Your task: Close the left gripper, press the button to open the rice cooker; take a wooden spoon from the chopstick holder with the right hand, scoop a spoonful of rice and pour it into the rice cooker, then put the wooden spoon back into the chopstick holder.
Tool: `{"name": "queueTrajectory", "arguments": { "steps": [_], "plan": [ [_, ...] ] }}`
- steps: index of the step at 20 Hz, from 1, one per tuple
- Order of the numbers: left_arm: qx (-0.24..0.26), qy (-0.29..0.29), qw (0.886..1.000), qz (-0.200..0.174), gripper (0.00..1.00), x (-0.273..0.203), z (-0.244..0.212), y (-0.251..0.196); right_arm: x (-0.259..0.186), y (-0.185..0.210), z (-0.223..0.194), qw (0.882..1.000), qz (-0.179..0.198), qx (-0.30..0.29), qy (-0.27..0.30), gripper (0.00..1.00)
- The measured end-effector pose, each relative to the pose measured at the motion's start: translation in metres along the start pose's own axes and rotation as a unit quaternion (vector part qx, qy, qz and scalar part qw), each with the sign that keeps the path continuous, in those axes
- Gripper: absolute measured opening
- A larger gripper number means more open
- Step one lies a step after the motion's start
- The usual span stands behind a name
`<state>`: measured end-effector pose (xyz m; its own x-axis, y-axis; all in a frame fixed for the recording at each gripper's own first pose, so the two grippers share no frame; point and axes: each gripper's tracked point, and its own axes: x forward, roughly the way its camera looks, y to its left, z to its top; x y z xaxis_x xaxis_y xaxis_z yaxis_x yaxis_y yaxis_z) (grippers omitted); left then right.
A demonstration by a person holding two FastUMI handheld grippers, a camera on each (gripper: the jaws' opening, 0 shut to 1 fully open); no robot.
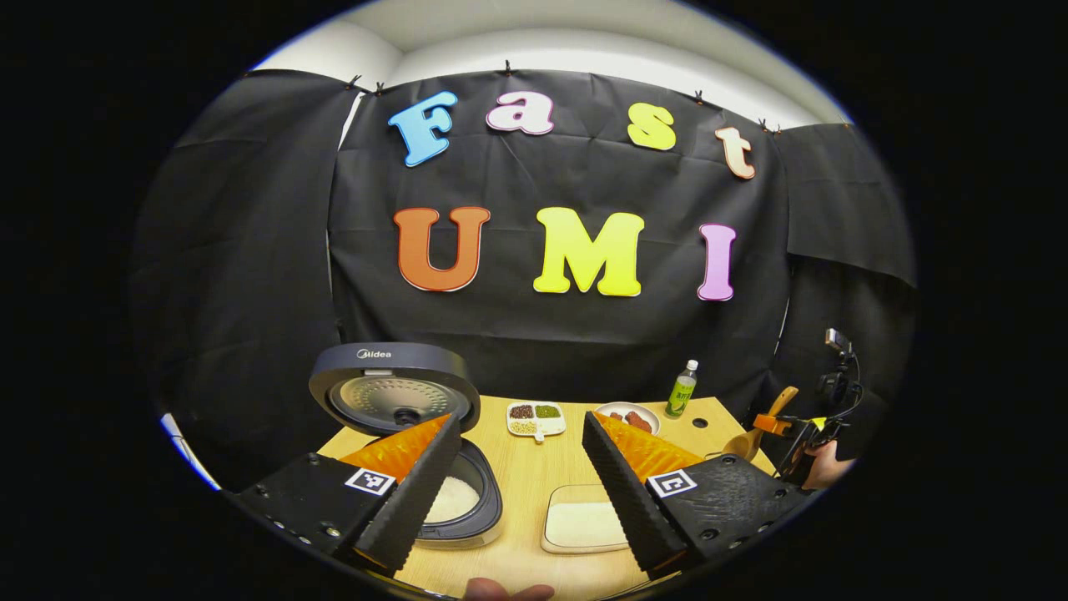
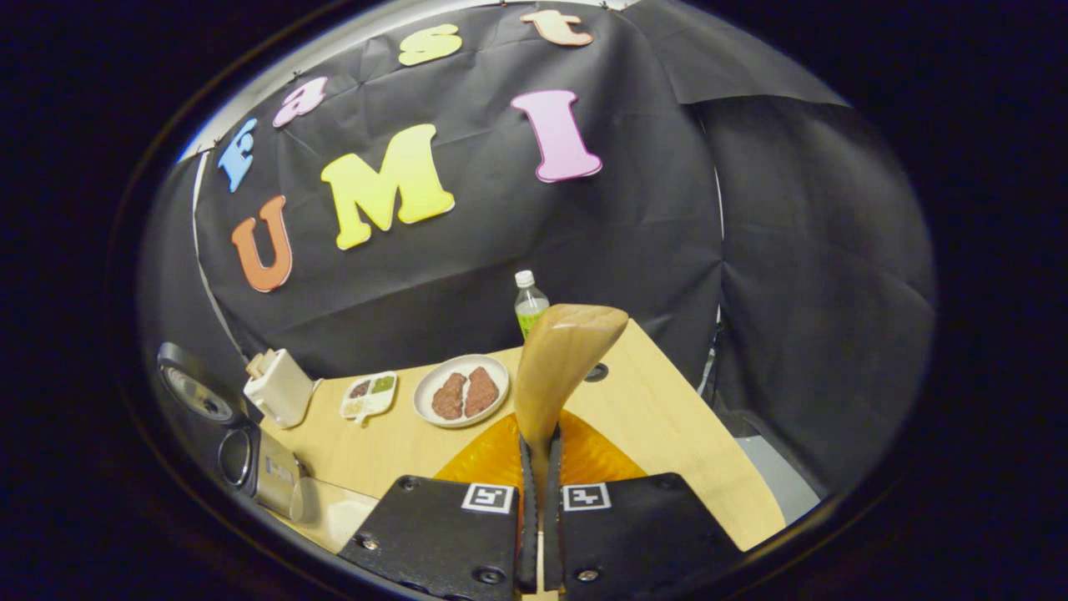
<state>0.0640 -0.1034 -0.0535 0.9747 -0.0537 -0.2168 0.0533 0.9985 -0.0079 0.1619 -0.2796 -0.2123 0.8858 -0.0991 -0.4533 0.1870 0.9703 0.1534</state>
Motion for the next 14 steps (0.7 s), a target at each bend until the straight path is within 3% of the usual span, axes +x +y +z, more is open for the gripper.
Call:
{"name": "queueTrajectory", "arguments": {
  "steps": [8,14],
  "plan": [
    [0.005,0.012,1.000,0.025,0.95,0.005,-0.002,0.002,0.036,0.003,-0.047,0.999,0.022,-0.031,0.021,0.09],
    [0.003,-0.007,0.999,0.035,0.95,0.013,0.014,0.003,0.047,0.001,-0.065,0.999,0.021,-0.019,0.029,0.13]
  ]
}}
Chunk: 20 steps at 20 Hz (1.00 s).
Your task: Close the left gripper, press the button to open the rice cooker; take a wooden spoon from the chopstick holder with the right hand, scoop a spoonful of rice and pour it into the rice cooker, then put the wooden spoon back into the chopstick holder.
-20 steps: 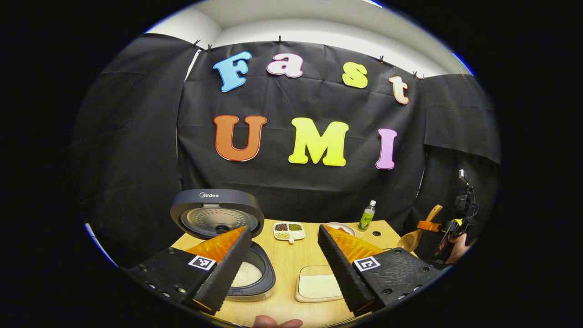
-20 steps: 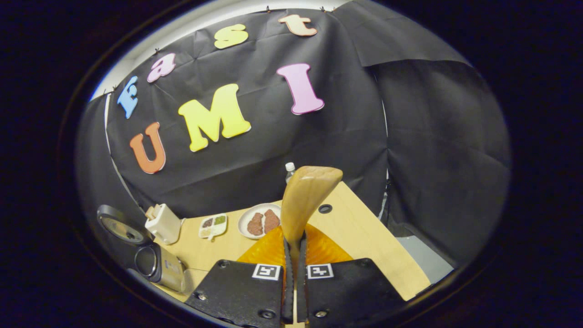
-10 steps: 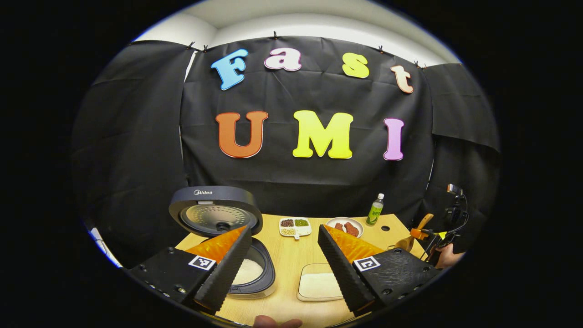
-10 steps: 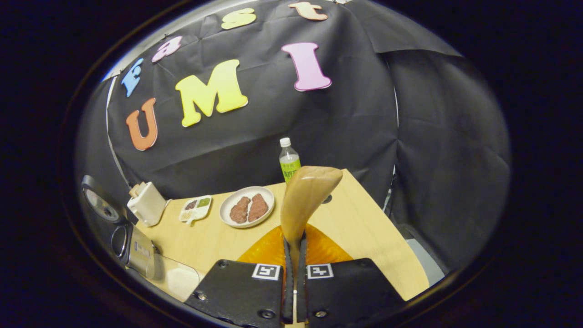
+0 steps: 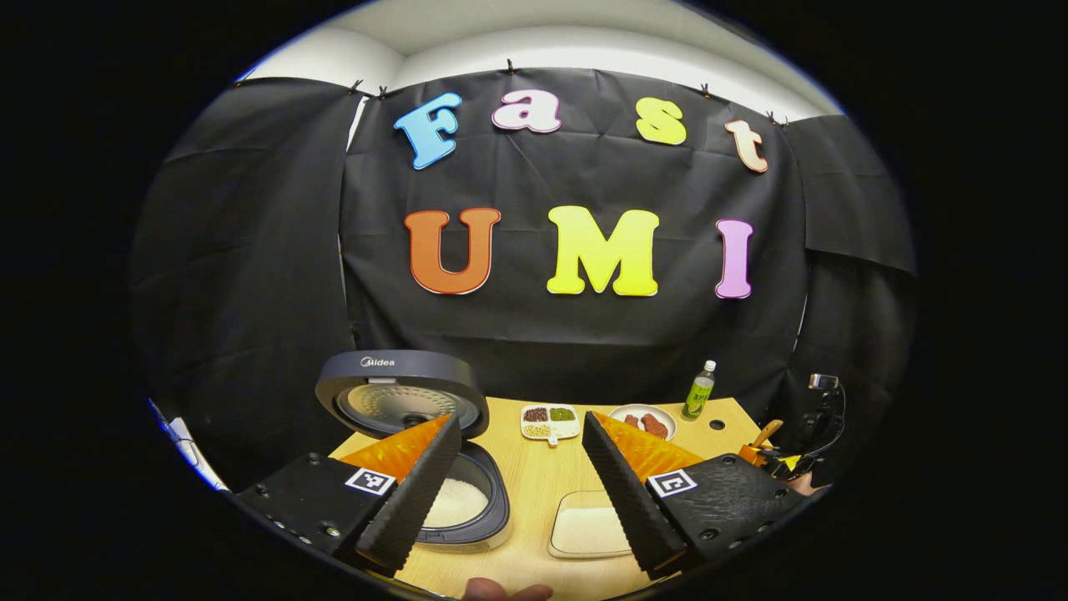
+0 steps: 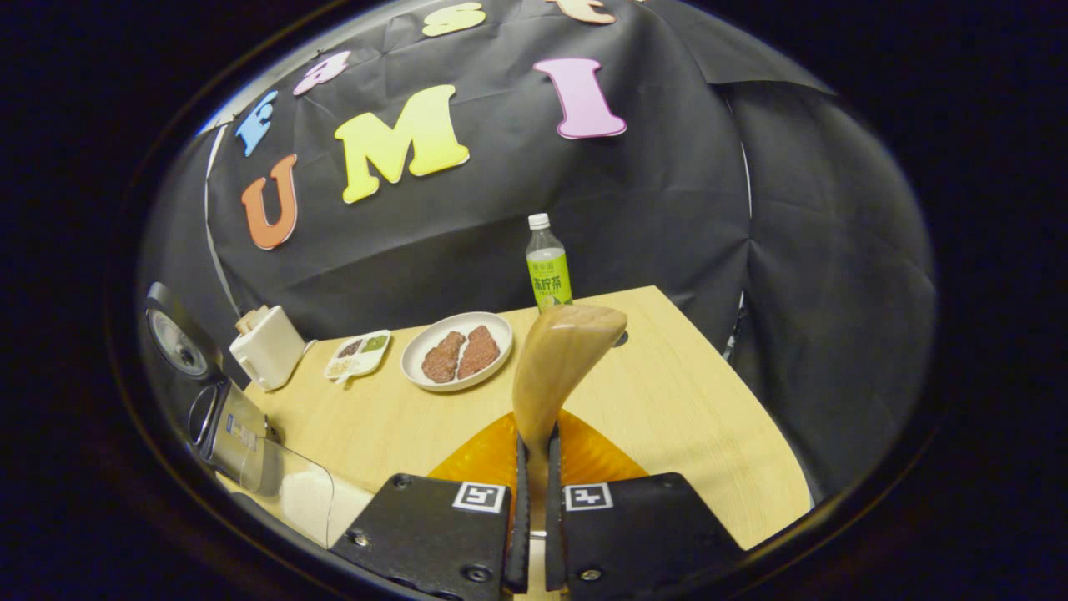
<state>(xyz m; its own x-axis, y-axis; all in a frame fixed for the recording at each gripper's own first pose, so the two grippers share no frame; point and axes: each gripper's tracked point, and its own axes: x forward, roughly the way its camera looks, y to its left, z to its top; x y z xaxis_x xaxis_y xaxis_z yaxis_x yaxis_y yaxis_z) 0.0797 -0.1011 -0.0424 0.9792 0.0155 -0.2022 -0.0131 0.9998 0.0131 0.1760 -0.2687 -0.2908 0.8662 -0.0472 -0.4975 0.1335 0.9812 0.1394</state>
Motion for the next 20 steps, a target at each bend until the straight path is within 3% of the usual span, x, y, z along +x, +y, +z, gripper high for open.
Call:
{"name": "queueTrajectory", "arguments": {
  "steps": [7,8,11,12,20],
  "plan": [
    [-0.006,-0.033,0.999,0.008,0.94,0.004,0.024,0.009,-0.009,-0.002,0.014,1.000,-0.005,-0.006,-0.023,0.22],
    [-0.005,-0.039,0.999,0.011,0.95,0.005,0.028,0.012,-0.017,-0.001,0.018,1.000,-0.004,-0.007,-0.027,0.42],
    [-0.004,-0.051,0.998,0.022,0.94,0.008,0.040,0.028,-0.033,-0.009,0.036,0.999,-0.019,-0.002,-0.046,0.65],
    [-0.007,-0.056,0.998,0.026,0.95,0.008,0.043,0.033,-0.040,-0.013,0.044,0.998,-0.028,-0.002,-0.053,0.77],
    [-0.030,-0.081,0.994,0.061,0.94,0.035,0.076,0.081,-0.106,-0.009,0.103,0.991,-0.051,-0.021,-0.119,0.98]
  ]
}}
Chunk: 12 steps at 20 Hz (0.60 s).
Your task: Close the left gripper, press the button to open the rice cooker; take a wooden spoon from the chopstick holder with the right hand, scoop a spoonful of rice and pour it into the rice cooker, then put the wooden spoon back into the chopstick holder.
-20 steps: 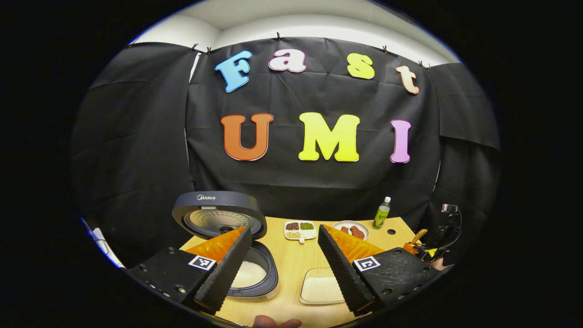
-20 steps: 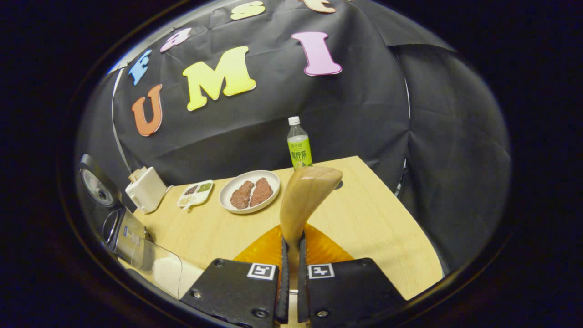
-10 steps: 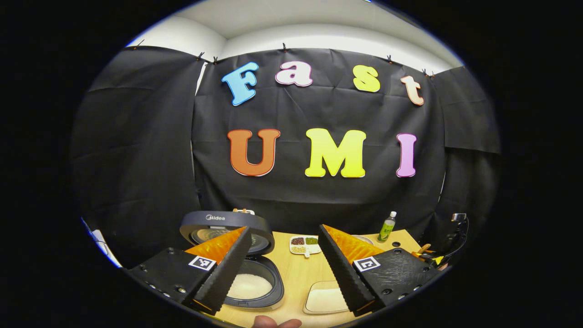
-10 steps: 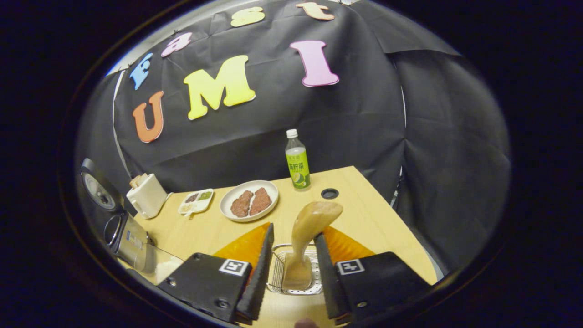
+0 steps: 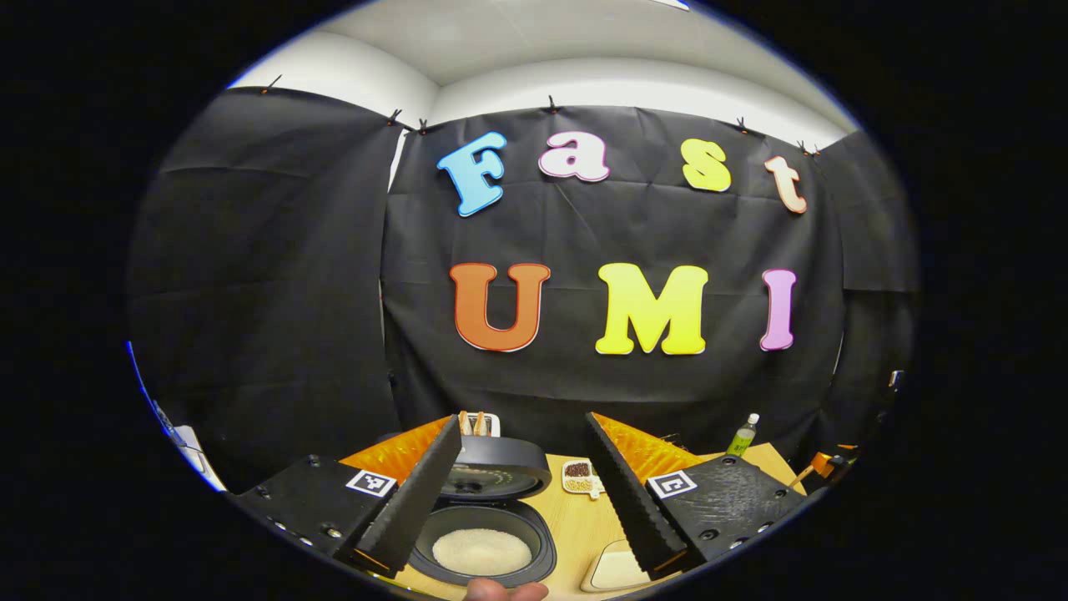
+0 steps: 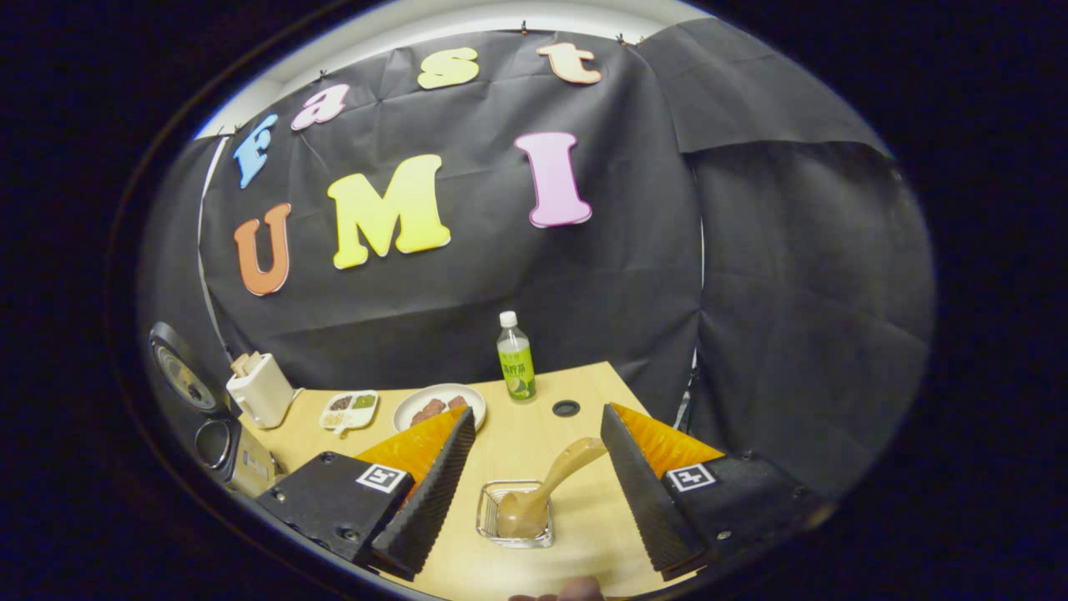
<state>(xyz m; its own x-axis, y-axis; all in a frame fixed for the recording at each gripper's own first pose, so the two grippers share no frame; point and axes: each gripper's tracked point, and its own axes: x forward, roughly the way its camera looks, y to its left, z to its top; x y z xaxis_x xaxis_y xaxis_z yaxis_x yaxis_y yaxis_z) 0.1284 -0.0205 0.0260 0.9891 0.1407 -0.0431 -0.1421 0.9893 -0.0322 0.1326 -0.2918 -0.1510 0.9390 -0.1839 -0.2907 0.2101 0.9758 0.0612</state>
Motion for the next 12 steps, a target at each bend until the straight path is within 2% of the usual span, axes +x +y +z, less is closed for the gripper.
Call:
{"name": "queueTrajectory", "arguments": {
  "steps": [4,8,12],
  "plan": [
    [-0.011,0.018,0.999,0.032,0.94,0.032,-0.002,0.027,-0.029,0.018,0.014,1.000,0.017,-0.011,-0.014,1.00],
    [-0.002,0.070,0.997,0.035,0.95,0.064,-0.024,0.039,-0.056,0.037,0.020,0.999,0.029,-0.010,-0.025,1.00],
    [-0.014,0.131,0.991,0.039,0.95,0.084,-0.048,0.056,-0.080,0.048,0.023,0.999,0.030,-0.019,-0.038,0.99]
  ]
}}
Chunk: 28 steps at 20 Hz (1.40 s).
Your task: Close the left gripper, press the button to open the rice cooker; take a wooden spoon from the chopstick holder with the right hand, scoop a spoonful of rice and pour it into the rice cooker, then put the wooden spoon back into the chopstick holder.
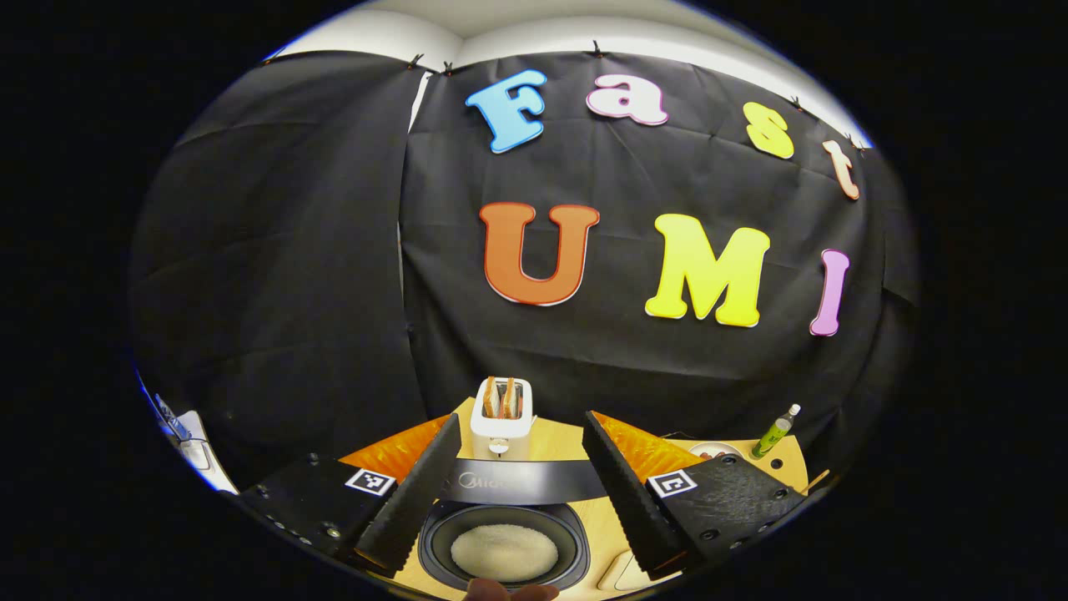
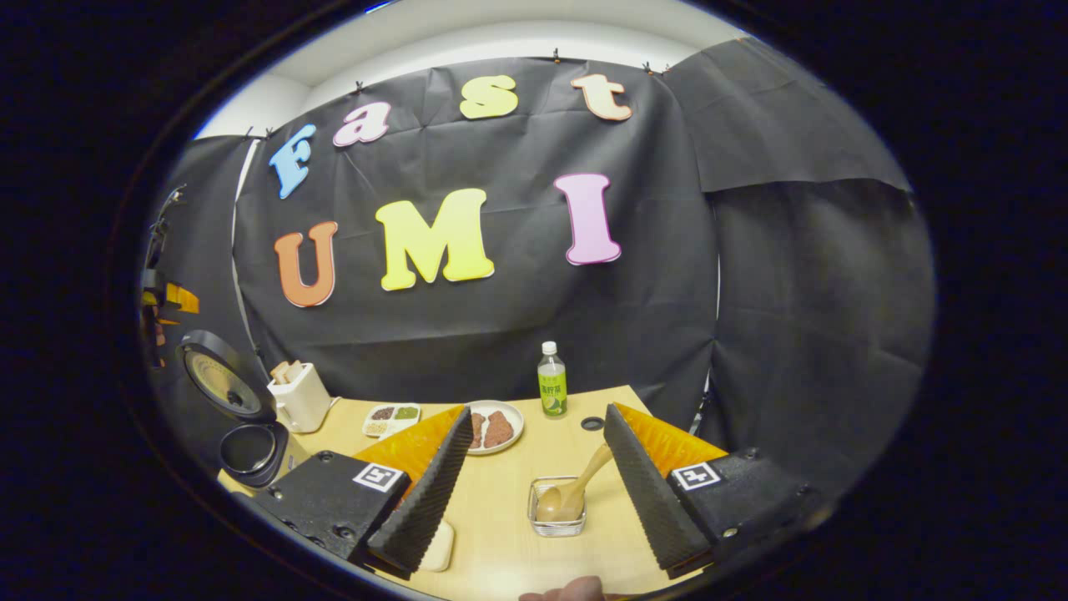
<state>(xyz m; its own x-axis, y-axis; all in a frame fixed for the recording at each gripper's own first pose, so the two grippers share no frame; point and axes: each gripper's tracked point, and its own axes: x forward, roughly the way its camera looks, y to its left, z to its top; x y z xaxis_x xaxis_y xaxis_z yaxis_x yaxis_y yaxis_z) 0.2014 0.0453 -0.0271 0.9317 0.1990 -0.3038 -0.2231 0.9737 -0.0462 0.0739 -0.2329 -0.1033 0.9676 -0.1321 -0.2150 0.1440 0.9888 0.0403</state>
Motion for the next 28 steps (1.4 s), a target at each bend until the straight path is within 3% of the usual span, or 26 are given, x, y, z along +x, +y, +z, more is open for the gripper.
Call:
{"name": "queueTrajectory", "arguments": {
  "steps": [4,11,14,19,21,28],
  "plan": [
    [0.003,0.057,0.998,0.011,0.95,0.013,-0.024,0.015,-0.019,0.000,0.001,1.000,-0.009,-0.004,-0.006,1.00],
    [-0.018,0.106,0.994,-0.021,0.97,0.006,-0.041,0.011,-0.036,0.030,0.009,1.000,0.002,-0.012,-0.007,0.99],
    [-0.043,0.141,0.988,-0.052,0.96,-0.034,-0.070,0.006,-0.040,0.053,0.016,0.999,0.023,-0.027,-0.016,1.00],
    [-0.011,0.191,0.979,-0.068,1.00,-0.066,-0.120,0.003,-0.043,0.067,0.016,0.998,0.039,-0.037,-0.018,1.00],
    [-0.008,0.207,0.975,-0.075,0.97,-0.074,-0.136,0.001,-0.042,0.071,0.006,0.998,0.044,-0.043,-0.004,1.00],
    [-0.009,0.276,0.959,-0.067,0.97,-0.082,-0.203,0.005,-0.038,0.076,-0.006,0.997,0.054,-0.049,0.011,0.99]
  ]
}}
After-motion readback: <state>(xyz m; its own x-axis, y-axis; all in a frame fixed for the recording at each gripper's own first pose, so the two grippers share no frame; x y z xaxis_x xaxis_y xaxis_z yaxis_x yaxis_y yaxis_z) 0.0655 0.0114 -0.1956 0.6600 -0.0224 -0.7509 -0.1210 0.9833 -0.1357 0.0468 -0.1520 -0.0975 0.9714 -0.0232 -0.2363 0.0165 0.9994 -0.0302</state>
